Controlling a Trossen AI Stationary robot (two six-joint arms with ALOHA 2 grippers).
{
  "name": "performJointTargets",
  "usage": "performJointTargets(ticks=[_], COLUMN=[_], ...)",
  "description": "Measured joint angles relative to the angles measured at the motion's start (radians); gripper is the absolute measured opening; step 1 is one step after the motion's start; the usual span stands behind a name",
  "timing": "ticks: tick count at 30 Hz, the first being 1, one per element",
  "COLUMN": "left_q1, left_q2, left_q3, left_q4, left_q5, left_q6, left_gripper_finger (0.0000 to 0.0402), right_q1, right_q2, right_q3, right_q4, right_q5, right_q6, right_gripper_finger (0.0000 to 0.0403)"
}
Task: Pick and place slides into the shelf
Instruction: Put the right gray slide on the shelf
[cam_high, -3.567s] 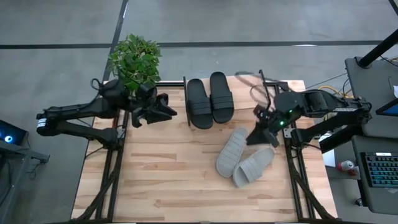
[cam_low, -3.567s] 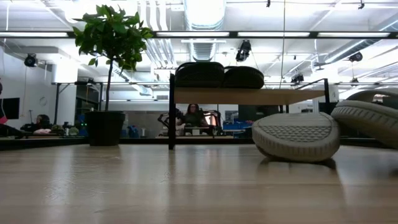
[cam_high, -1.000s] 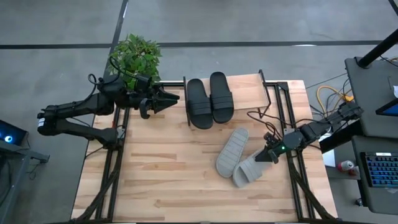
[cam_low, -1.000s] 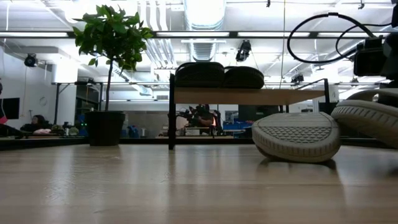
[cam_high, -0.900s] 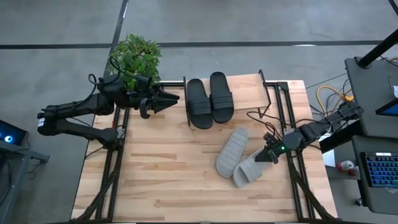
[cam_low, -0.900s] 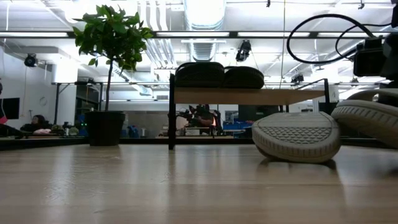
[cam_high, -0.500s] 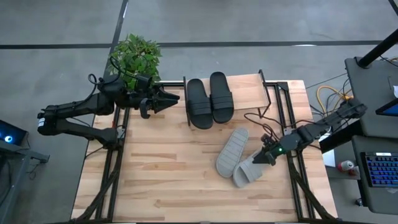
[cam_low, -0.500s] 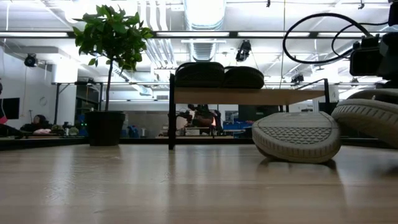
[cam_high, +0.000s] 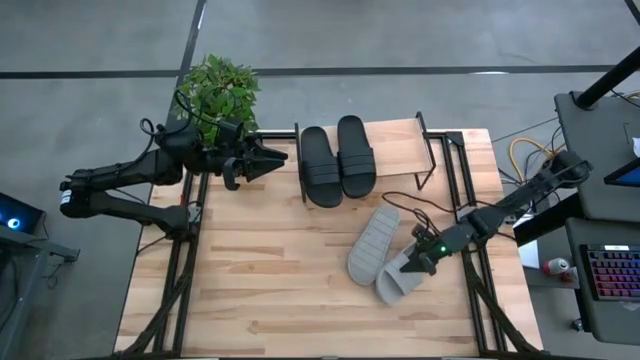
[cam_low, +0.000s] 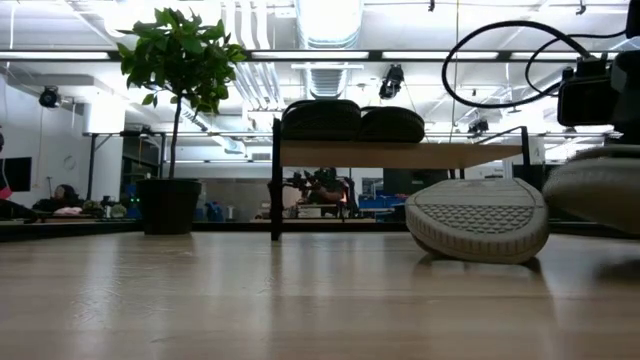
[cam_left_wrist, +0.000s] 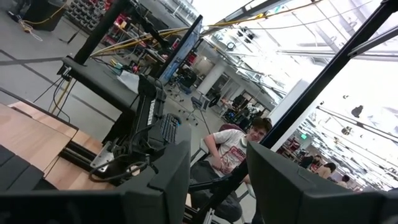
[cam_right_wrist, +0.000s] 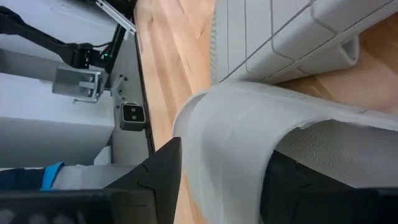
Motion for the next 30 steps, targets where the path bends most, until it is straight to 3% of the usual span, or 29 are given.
performJointTargets(ticks=[4,11,23,30], left_q1=[0.000,0.000,0.000,0.000], left_q2=[0.000,0.002,0.007,0.030], left_q3=[-0.002,-0.009,-0.009,-0.010], left_q4=[0.001,0.000,0.002,-0.002], left_q5=[0.000,0.000,0.000,-0.001], left_q6=[0.000,0.019,0.024,0.025], left_gripper_finger=[0.0142,0.0142,0.0142,0.0142], right_q1=[0.001,0.001,-0.002,-0.010], right_q2=[0.077,0.144,0.091,0.013], right_q3=[0.017,0.048,0.063,0.066], right_q4=[0.015,0.013,0.053,0.104], right_q5=[-0.001,-0.001,0.021,-0.036], right_q6=[0.008,0.009,-0.018,-0.032], right_gripper_finger=[0.0132,0.0020,0.0010,0.0009])
